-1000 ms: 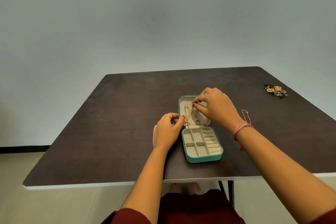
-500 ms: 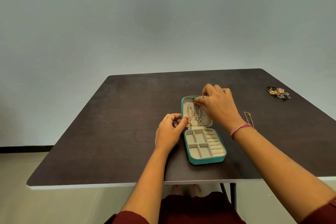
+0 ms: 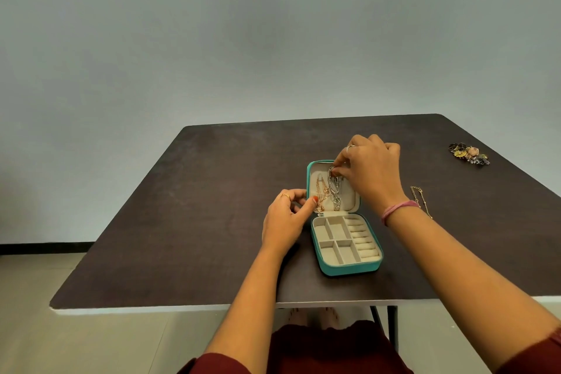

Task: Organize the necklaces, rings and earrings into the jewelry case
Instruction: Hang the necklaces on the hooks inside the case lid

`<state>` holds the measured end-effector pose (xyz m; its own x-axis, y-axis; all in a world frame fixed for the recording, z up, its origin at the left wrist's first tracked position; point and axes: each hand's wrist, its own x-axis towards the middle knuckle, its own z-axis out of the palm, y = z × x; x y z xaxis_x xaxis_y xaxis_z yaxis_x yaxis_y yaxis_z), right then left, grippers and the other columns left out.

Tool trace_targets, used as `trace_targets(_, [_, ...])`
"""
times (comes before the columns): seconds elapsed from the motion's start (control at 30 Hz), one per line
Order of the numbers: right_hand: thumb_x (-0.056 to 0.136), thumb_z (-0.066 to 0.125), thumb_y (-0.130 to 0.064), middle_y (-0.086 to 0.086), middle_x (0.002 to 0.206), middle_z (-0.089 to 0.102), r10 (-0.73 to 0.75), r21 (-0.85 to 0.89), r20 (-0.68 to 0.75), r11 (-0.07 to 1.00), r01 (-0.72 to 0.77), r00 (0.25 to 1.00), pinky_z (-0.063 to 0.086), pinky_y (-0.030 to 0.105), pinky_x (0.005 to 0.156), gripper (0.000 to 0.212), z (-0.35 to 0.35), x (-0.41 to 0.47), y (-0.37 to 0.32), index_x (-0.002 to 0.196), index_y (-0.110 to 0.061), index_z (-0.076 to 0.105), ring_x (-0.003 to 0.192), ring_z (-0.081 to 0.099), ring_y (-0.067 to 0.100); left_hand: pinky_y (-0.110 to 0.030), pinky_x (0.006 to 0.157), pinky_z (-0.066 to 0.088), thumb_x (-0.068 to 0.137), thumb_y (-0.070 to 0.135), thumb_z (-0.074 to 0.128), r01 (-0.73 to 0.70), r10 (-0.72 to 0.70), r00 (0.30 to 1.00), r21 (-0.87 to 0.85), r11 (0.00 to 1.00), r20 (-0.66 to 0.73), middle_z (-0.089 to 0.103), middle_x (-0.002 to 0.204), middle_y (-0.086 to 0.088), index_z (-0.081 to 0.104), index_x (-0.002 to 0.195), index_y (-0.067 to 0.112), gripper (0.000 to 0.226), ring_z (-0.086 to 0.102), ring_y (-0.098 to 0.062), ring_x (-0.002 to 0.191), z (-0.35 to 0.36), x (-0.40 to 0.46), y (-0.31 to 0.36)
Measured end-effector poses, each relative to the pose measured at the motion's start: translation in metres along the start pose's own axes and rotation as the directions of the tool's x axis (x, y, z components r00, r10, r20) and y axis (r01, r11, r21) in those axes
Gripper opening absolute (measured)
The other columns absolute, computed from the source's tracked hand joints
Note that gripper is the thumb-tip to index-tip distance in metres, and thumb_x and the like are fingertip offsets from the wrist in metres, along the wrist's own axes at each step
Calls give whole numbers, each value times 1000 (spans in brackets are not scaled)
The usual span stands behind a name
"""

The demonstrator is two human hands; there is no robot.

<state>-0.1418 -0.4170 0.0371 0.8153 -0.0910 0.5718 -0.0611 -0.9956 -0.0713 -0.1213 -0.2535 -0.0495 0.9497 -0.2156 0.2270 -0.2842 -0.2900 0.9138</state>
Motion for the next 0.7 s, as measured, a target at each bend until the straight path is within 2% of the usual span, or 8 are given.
trace_targets(0.17, [77, 74, -38, -10, 88, 54, 44, 80, 67, 996, -49, 997, 36, 37, 78, 15, -3, 7, 0, 84, -28, 65, 94, 55, 16, -38, 71, 55, 86, 40, 65, -15, 15, 1000, -3, 1000, 0, 63, 93, 7, 60, 91, 38, 8, 56, -5, 73, -1, 0, 0])
trace_targets(0.3, [68, 83, -33, -9, 89, 54, 121, 268, 199, 948, -173, 973, 49, 38, 81, 36, -3, 18, 5, 87, -26, 54, 87, 55, 14, -34, 71, 55, 86, 39, 66, -9, 9, 1000, -13, 1000, 12, 62, 92, 8, 60, 92, 37, 9, 55, -3, 72, -1, 0, 0])
trace_targets(0.37, [65, 86, -28, -6, 91, 57, 158, 398, 349, 867, -299, 924, 50, 29, 75, 43, -5, 24, 9, 94, -22, 55, 86, 56, 13, -30, 71, 54, 85, 38, 67, -14, 14, 1000, -15, 1000, 19, 62, 93, 8, 60, 93, 37, 10, 55, -2, 72, -2, 0, 0])
trace_targets(0.43, [66, 86, -22, -4, 92, 61, 167, 485, 515, 752, -446, 841, 47, 23, 68, 46, -7, 28, 14, 100, -18, 56, 86, 58, 12, -23, 69, 52, 85, 37, 68, -23, 24, 999, -22, 999, 28, 63, 95, 6, 59, 93, 38, 12, 54, 0, 72, -3, 0, -1])
trace_targets(0.53, [70, 83, -14, 0, 93, 67, 156, 519, 666, 605, -603, 729, 48, 34, 76, 39, -9, 30, 20, 100, -19, 59, 89, 61, 15, -17, 66, 50, 85, 35, 69, -30, 31, 999, -39, 999, 31, 63, 95, 5, 58, 92, 39, 13, 53, 4, 71, -3, 0, 0])
trace_targets(0.63, [72, 80, -8, 6, 95, 70, 139, 500, 748, 525, -689, 649, 53, 39, 75, 34, -10, 34, 22, 97, -20, 61, 92, 65, 20, -14, 65, 49, 85, 35, 69, -39, 40, 999, -35, 999, 27, 63, 95, 6, 59, 93, 38, 14, 53, 7, 72, -3, 0, 0])
trace_targets(0.7, [71, 78, -3, 9, 99, 70, 134, 490, 781, 473, -732, 610, 53, 48, 85, 35, -10, 36, 22, 97, -19, 62, 97, 65, 25, -13, 64, 48, 85, 35, 69, -41, 42, 999, -35, 999, 29, 62, 95, 6, 59, 94, 37, 14, 53, 7, 72, -4, 0, -1])
